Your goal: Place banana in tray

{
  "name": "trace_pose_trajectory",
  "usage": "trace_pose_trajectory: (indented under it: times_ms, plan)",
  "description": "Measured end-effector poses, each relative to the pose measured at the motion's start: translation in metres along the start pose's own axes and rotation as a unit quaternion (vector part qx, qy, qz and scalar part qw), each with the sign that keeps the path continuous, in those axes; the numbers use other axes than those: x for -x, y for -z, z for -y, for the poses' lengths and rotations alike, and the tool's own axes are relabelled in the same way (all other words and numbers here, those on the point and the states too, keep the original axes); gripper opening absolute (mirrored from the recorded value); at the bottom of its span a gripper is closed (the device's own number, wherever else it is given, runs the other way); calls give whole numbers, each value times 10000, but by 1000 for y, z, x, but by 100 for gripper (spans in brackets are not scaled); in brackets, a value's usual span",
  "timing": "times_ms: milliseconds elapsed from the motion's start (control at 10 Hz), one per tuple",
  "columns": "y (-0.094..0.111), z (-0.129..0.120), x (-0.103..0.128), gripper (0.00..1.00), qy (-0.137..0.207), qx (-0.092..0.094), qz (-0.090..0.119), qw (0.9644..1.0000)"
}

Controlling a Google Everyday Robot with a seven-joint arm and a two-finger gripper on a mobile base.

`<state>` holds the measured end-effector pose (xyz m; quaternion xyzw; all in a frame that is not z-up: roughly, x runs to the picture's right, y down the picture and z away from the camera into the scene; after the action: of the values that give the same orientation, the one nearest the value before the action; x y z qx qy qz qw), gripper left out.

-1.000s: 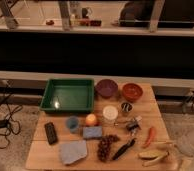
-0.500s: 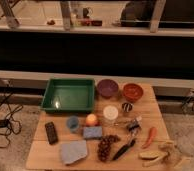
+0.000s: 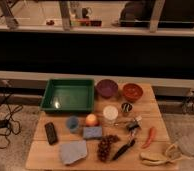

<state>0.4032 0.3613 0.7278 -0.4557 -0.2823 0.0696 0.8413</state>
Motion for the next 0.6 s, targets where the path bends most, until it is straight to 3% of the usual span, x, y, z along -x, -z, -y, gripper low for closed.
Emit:
trace_pose_trajectory:
  times_ms: [400, 600]
  plan:
    - [-12, 1, 1, 3, 37, 75, 235, 9997]
    - [-12, 3, 2, 3, 72, 120, 207, 9997]
